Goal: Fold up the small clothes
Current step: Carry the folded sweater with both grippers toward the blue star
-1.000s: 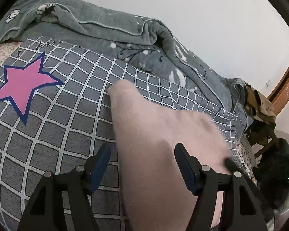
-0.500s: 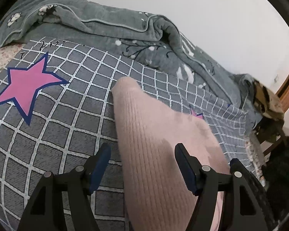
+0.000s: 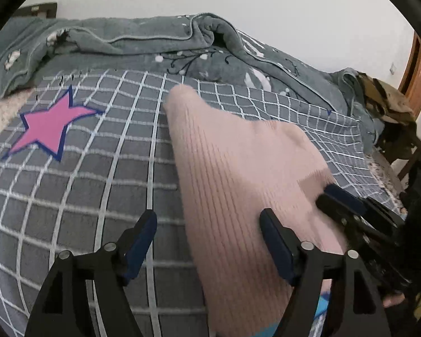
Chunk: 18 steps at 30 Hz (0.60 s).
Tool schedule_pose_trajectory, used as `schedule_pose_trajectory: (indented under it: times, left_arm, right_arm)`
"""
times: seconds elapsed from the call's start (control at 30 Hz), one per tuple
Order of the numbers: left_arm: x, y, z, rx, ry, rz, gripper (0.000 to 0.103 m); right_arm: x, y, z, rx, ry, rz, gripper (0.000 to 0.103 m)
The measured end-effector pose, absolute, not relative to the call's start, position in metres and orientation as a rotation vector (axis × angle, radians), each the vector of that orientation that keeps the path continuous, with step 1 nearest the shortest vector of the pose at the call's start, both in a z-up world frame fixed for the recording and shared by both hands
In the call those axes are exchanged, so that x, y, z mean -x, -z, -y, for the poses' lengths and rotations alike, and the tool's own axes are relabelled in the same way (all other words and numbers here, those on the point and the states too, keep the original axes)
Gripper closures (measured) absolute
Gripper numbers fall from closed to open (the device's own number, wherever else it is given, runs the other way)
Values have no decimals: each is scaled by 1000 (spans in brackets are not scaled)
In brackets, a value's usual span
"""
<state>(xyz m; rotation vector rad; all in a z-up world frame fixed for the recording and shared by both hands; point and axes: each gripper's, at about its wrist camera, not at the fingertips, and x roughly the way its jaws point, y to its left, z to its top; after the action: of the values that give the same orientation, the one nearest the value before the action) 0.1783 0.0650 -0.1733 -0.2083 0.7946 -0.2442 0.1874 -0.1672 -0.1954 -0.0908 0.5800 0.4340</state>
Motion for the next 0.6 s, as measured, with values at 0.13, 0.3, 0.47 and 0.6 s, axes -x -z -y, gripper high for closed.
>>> schedule_pose_trajectory:
  times: [0.13,0.3,0.47,0.6]
  left_arm:
    - [-164,178,-61,144,240,-792,22]
    - [-158,179,-55,107,227,-781,22]
    - [-162,168,-58,137,234,-751,23]
    - [-173,161,-55,153,219,-739,23]
  right_arm:
    - [-184,196,168,82,-420,-584,75]
    - [-187,194,174,22,-432,-600,75]
    - [-187,188,180,-36,-460,-595,75]
    - [-189,176,187,-86,-460,-579,74]
